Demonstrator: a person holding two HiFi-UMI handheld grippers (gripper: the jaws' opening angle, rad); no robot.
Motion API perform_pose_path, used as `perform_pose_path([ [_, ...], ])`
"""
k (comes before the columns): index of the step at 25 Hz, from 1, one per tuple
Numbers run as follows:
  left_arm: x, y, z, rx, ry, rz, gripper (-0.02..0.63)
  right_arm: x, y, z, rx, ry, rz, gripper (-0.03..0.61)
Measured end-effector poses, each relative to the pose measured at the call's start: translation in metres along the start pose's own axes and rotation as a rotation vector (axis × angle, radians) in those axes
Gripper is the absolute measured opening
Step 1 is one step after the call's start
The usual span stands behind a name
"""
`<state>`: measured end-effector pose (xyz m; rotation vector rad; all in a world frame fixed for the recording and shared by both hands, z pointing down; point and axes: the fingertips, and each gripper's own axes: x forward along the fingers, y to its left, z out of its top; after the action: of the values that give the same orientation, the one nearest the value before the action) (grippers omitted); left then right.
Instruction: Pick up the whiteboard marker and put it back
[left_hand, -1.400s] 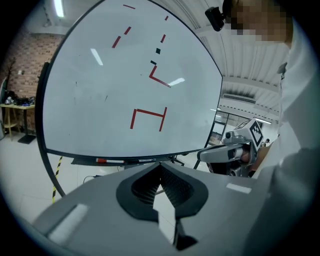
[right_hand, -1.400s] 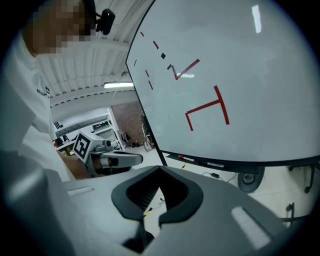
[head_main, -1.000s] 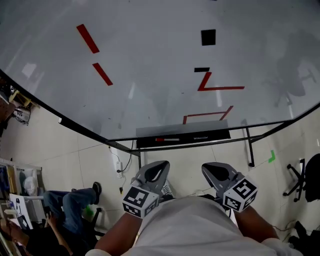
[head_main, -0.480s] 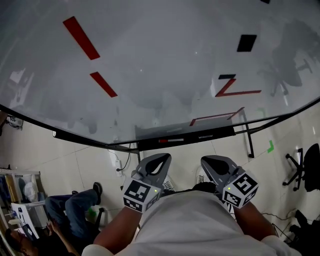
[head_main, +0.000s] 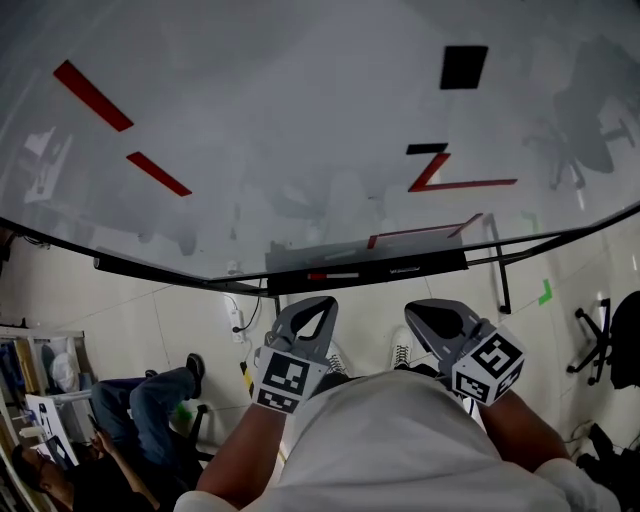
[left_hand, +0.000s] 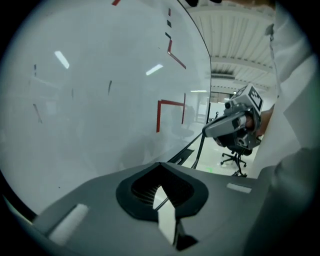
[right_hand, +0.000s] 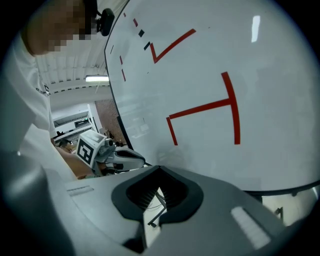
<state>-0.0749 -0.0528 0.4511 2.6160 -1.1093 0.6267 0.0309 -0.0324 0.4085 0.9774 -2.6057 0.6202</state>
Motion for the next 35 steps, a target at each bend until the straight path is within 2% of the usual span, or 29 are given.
perform_pose_path([
  [5,0.017,-0.001,-0.016,0.169,0.104,0.03,0.035,-0.005,-0.008,-0.007,0.003,0.007,0.004,0.002],
  [11,0.031,-0.004,-0.02,0.285,0.166,0.025,0.046,-0.012,-0.015,-0.013,0.021,0.008,-0.006,0.002],
  [15,0.036,-0.003,-0.021,0.325,0.186,0.009,0.046,-0.013,-0.02,-0.012,0.028,0.002,-0.024,0.002],
  [22,0.057,0.004,-0.051,0.54,0.34,-0.005,0.055,-0.013,-0.027,-0.018,0.047,0.005,-0.037,0.002],
  [26,0.064,0.004,-0.063,0.595,0.394,-0.019,0.057,-0.013,-0.029,-0.014,0.046,0.001,-0.043,0.002],
  [35,0.077,0.012,-0.072,0.707,0.45,-0.019,0.069,-0.012,-0.031,-0.018,0.063,0.006,-0.048,0.002],
])
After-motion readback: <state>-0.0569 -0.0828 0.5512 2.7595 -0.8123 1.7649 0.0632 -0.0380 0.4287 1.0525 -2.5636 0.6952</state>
